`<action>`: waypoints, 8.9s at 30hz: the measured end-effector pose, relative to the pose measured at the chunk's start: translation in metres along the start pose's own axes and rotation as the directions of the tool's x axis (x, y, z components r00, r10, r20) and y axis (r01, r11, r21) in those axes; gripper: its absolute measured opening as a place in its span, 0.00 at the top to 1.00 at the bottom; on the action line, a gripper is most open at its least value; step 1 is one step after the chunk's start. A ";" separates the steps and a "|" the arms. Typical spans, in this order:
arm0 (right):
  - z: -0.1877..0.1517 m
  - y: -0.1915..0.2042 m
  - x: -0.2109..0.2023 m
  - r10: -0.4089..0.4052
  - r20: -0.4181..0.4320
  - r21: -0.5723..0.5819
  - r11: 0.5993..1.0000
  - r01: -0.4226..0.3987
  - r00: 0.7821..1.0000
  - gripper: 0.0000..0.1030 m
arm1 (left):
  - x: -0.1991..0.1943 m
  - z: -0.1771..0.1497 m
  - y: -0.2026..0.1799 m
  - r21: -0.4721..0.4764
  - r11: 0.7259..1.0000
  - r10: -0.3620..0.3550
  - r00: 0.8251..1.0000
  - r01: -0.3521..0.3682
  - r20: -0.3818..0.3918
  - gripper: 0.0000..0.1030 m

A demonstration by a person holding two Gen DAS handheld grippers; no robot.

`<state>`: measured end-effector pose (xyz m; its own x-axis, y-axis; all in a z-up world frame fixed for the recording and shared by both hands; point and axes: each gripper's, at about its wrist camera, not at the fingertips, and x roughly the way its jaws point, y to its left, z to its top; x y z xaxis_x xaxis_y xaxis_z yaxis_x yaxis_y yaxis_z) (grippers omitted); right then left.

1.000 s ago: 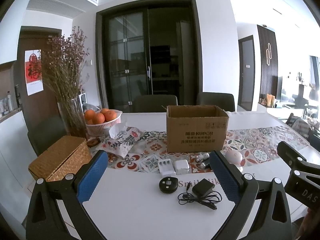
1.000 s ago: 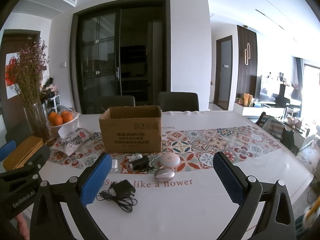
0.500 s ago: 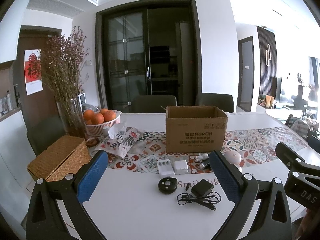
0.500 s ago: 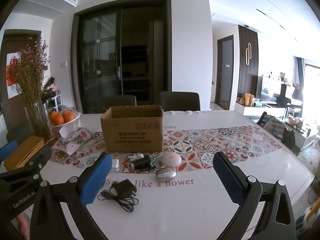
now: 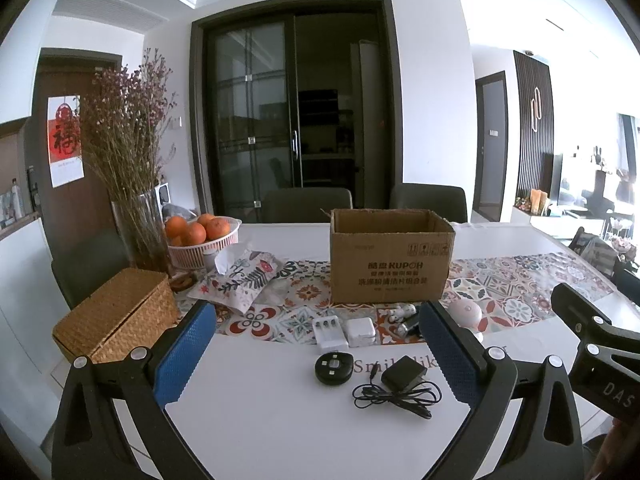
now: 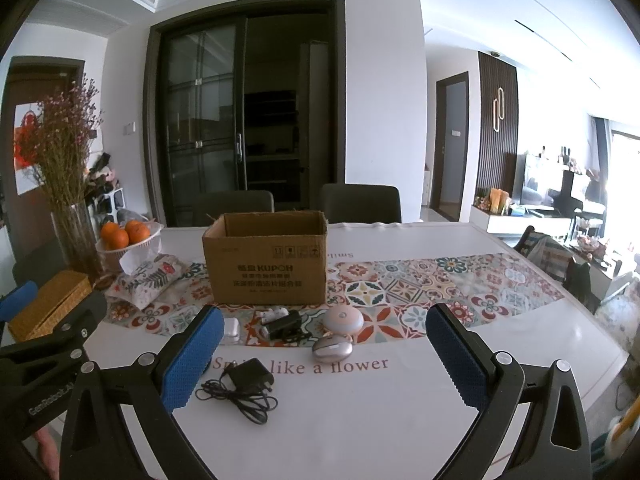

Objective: Organize rigid objects

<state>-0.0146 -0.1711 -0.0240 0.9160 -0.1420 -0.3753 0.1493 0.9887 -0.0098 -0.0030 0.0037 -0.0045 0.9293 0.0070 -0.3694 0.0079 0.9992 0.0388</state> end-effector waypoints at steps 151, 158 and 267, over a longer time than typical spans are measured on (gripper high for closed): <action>0.013 0.032 0.188 0.260 -0.285 -0.006 0.962 -0.273 0.923 0.45 | 0.197 0.029 -0.024 0.043 0.951 -0.276 0.903 0.307 -0.328 0.47; 0.049 0.024 0.191 0.247 -0.215 -0.003 0.967 -0.254 0.945 0.45 | 0.202 0.061 -0.031 0.053 0.949 -0.283 0.911 0.312 -0.300 0.47; 0.095 0.007 0.255 0.083 -0.354 -0.049 0.993 -0.107 0.932 0.39 | 0.260 0.067 -0.040 0.019 0.968 -0.210 0.851 0.250 -0.482 0.43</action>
<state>0.2551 -0.2053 -0.0317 0.7340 -0.0334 -0.6783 0.0318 0.9994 -0.0148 0.2627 -0.0368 -0.0397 0.6112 -0.1848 -0.7696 0.2467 0.9684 -0.0367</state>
